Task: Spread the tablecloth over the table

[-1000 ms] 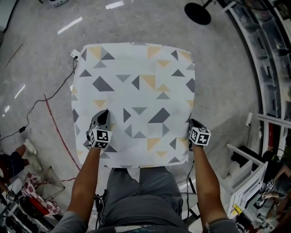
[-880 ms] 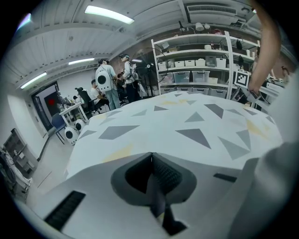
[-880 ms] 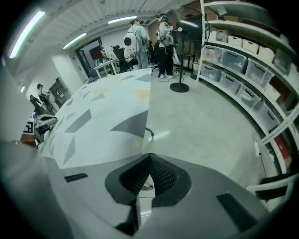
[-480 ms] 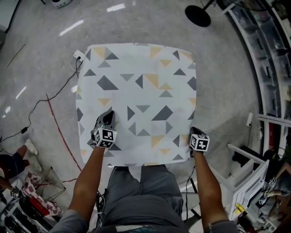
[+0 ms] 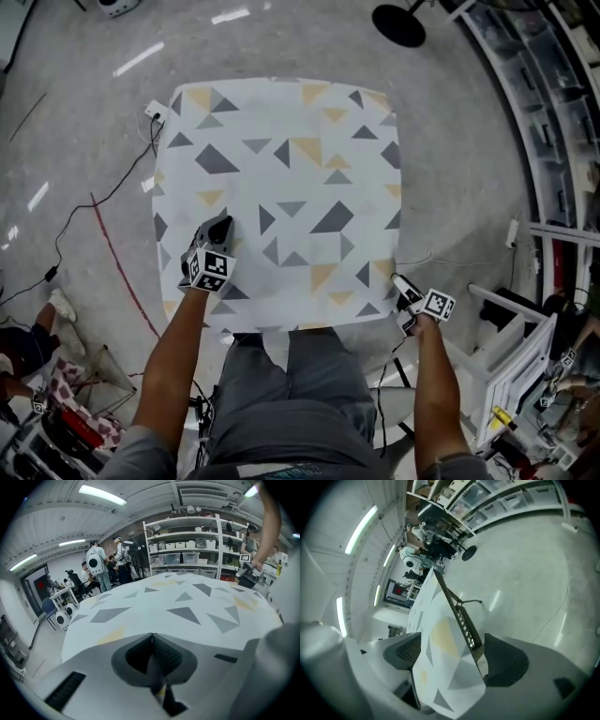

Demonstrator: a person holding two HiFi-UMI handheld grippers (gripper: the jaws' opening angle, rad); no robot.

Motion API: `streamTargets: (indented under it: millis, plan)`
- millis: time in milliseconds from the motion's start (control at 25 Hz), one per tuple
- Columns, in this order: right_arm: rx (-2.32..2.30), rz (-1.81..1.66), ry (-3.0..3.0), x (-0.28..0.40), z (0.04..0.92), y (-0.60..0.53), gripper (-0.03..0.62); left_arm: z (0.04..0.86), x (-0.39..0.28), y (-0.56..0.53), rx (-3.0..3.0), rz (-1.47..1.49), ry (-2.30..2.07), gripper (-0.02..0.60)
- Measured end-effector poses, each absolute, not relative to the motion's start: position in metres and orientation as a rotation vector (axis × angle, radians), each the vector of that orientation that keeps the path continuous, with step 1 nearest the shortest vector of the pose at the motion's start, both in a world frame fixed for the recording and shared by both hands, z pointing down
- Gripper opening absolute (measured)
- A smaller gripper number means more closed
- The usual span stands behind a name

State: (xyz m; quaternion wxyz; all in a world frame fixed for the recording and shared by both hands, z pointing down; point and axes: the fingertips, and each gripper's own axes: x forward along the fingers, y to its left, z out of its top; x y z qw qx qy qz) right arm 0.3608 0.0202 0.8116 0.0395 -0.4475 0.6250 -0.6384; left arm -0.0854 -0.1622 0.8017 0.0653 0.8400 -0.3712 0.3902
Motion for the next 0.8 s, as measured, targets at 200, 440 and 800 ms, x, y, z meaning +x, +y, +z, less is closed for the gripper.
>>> streamTargets:
  millis: [200, 440, 800]
  plan:
    - [-1.467, -2.106, 1.941, 0.348, 0.832, 0.083, 0.279, 0.801, -0.086, -0.161, 2.539, 1.19, -1.152, -0.002]
    - [-1.511, -2.006, 2.006, 0.34, 0.818, 0.08, 0.129, 0.802, -0.085, -0.163, 2.521, 1.188, -1.155, -0.002]
    - [-1.658, -2.052, 1.952, 0.331, 0.815, 0.087, 0.1, 0.806, -0.09, -0.163, 2.492, 1.175, -1.086, 0.0]
